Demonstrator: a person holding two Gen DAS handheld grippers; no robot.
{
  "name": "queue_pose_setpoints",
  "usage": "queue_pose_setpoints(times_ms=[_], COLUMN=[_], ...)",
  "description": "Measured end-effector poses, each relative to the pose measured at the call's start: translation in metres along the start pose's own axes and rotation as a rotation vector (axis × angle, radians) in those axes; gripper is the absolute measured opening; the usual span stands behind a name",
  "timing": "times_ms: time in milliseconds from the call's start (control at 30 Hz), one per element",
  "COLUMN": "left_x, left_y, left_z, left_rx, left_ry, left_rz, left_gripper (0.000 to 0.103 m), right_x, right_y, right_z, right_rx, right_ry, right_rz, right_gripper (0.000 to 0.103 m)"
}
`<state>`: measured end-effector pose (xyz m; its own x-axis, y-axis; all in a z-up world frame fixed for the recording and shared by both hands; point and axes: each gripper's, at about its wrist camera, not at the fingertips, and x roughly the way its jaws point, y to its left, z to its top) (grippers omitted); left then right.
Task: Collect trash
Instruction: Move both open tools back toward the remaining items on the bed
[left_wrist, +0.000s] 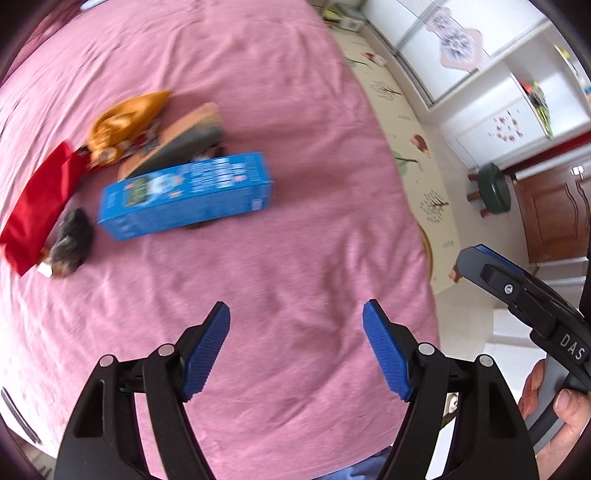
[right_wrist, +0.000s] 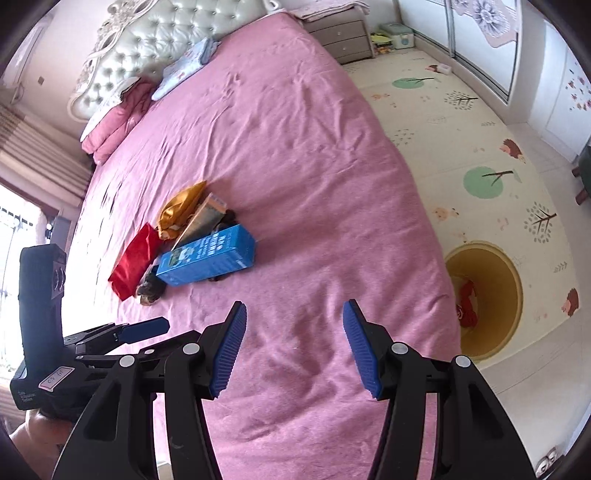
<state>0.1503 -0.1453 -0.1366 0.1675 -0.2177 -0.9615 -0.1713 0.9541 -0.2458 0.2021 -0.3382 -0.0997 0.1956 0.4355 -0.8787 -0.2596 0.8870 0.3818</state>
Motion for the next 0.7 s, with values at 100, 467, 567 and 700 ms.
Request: queue_pose_setpoints(times_ms=[100,467,567,700], left_x=[-0.009,-0.037,-0.041,-0.047], left_y=[0.037,0.146,0.169,0.199], left_z=[-0.005,-0.018,-0.016,-0.014], left_rx=[-0.053,-0.167,-0.182,-0.182], left_ry=[-0.012,-0.044,-0.046,-0.048], left_rz=[0.015,0.072,0.084,0.103], left_gripper=[0.074,0.074,0.074,0.074], right_x=[0.014,0.065,0.079,0.097], right_y=[0.033,0.135,0.156,0.183], right_z=[0.001,0.001,0.0,-0.002], right_rx=[-0.048,-0.157,-0.171,-0.173], right_ry=[0.025,0.087,0.102,0.121], right_rz=[0.022,0.078,0.084,0.09], right_gripper=[0.053,0.054,0.054,0.054])
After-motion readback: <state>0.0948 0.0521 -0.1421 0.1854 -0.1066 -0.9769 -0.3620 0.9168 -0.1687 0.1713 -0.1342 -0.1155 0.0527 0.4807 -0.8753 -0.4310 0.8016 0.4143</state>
